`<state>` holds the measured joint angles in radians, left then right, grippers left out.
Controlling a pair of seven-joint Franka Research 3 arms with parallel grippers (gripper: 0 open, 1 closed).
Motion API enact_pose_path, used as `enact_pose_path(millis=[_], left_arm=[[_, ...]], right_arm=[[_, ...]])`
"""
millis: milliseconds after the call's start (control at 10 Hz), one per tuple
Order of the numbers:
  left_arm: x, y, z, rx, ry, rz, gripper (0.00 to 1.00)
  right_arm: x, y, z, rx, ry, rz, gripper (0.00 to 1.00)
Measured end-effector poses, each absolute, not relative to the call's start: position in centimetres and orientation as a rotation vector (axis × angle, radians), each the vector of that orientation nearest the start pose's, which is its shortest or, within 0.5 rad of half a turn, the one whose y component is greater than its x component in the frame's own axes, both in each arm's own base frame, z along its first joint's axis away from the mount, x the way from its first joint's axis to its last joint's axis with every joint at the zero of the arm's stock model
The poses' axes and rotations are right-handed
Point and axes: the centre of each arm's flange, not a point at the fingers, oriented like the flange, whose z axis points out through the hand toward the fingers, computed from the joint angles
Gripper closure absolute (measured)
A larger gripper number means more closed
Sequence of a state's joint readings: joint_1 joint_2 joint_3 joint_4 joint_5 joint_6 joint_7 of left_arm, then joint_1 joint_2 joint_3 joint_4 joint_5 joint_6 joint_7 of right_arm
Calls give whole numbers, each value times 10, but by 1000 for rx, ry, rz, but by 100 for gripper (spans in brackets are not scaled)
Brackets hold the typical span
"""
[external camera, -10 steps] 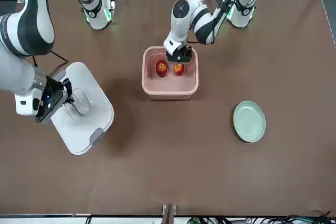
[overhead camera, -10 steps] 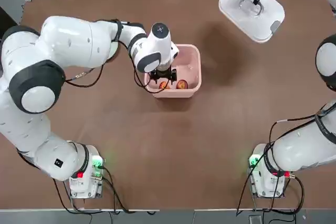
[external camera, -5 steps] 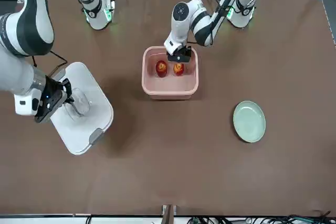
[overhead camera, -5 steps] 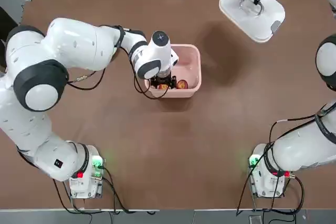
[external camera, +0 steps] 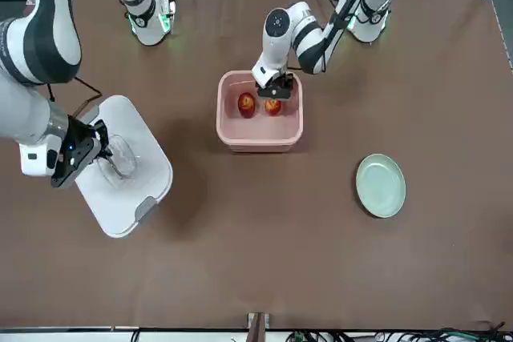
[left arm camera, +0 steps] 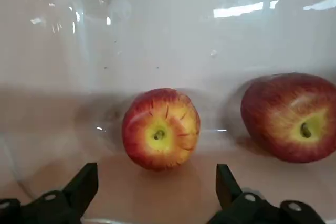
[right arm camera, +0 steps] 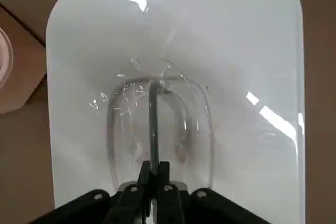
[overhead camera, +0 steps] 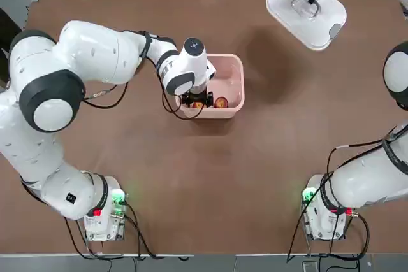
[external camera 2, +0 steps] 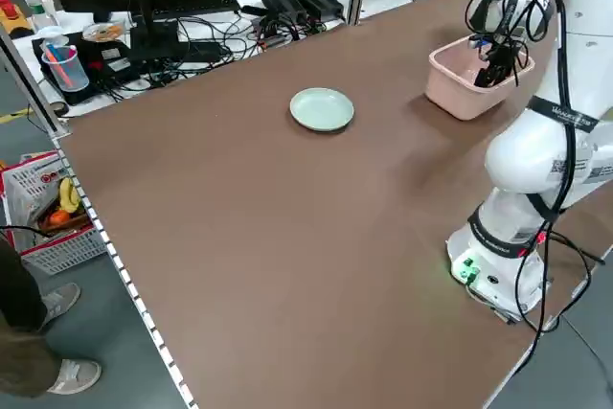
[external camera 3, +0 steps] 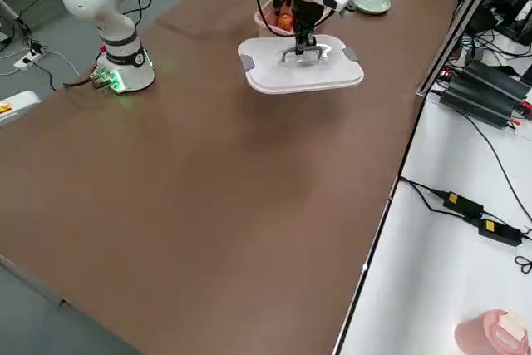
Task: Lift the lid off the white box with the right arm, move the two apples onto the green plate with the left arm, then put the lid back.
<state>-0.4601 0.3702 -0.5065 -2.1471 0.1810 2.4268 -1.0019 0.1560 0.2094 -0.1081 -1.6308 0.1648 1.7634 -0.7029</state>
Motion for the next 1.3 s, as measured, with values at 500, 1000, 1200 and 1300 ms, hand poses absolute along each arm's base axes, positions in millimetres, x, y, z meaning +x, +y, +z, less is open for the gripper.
enact_pose_path(millis=[500, 1000, 1200, 1300], left_arm=[[327, -462, 221, -3150, 162, 101, 3], [328, -459, 210, -3141, 183, 104, 12], [330, -459, 210, -3147, 178, 100, 18], [332, -459, 210, -3149, 174, 98, 22]], right_arm=[[615, 49, 489, -2793, -1043, 60, 93], [615, 49, 489, -2792, -1043, 59, 93], [615, 49, 489, -2792, -1043, 59, 93], [615, 49, 489, -2792, -1043, 59, 93]])
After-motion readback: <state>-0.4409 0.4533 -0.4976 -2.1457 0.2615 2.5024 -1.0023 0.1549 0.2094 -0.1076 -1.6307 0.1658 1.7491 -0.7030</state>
